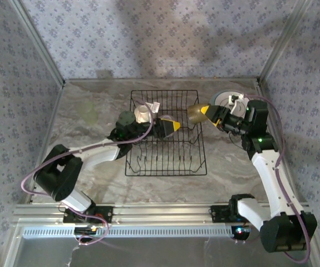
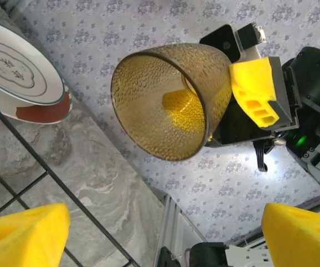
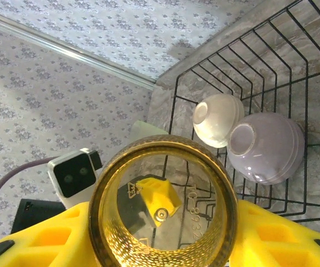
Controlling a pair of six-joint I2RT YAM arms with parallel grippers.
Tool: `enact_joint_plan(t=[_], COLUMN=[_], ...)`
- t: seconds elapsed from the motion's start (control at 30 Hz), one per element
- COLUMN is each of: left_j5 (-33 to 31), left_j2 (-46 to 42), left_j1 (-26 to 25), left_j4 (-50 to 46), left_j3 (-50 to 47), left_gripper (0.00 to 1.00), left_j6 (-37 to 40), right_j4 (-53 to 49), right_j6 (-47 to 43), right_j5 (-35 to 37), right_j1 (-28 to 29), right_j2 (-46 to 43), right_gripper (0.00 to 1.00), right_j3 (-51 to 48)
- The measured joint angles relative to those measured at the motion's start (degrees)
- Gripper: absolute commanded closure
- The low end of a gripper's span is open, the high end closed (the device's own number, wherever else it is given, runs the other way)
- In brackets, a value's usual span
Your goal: Unload the mixed dishes from the dish rack
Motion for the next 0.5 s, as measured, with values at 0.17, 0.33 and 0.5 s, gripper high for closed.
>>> enact_joint_plan(t=[0.17,0.33,0.5], left_j5=[0.90,1.36,1.55], left_j2=[1.81,3.50,4.57], left_j1=[0.07,0.42,0.48], left_j4=[5.62,11.89,14.51], left_j3=[0.61,1.01,1.29], left_gripper=[0.12,0.12,0.12], left_j6=[-3.17,-6.69,-8.57], right_j4=[1.36,3.52,5.29], right_j6=[1.16,2.73,4.33], right_j5=[-1.40,-2.54,-3.72], right_j1=[-0.20,-0.50,-0.70], right_j2=[0.04,0.04,0.04], right_gripper=[0.57,0.56,0.55], right_j3=[-0.17,-1.49,-2.14])
